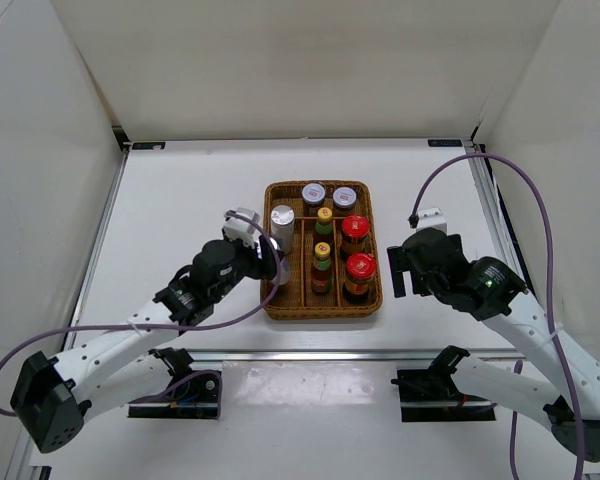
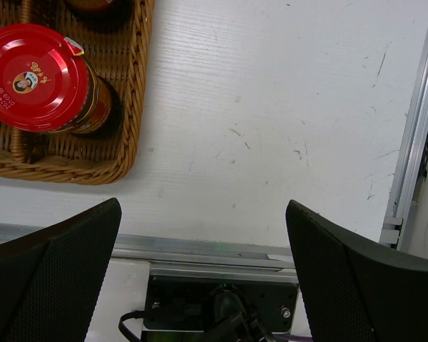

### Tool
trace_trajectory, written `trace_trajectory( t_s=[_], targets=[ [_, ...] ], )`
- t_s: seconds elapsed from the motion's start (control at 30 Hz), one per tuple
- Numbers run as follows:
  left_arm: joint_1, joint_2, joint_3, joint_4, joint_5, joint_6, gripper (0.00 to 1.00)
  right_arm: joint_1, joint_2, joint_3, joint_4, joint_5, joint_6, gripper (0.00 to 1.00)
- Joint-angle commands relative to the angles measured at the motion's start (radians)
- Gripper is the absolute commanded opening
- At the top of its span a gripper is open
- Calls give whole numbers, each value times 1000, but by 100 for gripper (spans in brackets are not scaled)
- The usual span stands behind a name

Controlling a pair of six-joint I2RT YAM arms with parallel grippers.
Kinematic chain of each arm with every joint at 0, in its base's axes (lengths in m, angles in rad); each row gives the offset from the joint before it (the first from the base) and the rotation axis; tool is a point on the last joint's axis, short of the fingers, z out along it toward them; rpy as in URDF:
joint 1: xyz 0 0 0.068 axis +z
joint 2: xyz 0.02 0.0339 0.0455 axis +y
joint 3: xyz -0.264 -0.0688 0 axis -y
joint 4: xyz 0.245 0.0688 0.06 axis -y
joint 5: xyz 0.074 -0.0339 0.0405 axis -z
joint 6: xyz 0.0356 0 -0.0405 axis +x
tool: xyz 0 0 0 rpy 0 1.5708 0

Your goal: Organize the condiment bottles

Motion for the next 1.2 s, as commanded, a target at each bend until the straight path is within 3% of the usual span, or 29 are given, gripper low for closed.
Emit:
trace_trajectory(
  t_s=[0.0, 0.27, 0.33, 0.37, 0.5, 0.53, 0.57, 0.7, 0.93, 1.17],
  targets=[
    [-19, 37, -3, 155, -18, -21, 11, -3, -4, 0, 22, 17, -9, 99],
    [-61, 220, 41, 180, -85, 2, 22, -3, -4, 0, 22, 17, -9, 99],
    [-71, 232, 50, 180, -116, 2, 36, -3, -13, 0, 22, 34, 1, 99],
    [-80, 232, 51, 180, -125, 2, 55, -3, -13, 0, 22, 34, 1, 99],
    [-90, 232, 87, 154, -185, 11, 78, -3, -51, 0, 22, -9, -31, 99],
    [-100, 232, 98, 140, -185, 11, 94, -3, -79, 0, 35, -26, -43, 99],
    [-100, 232, 110, 99, -194, 11, 100, -3, -93, 0, 48, -58, -54, 99],
    [-113, 202, 219, -43, -214, 2, 100, -3, -154, -11, 69, -81, -69, 99],
    [-122, 4, 333, -240, -324, 173, 100, -3, -162, -22, 69, -90, -78, 99],
    [-122, -220, 249, -289, -547, 393, 100, -3, -180, -22, 78, -112, -88, 99]
  ],
)
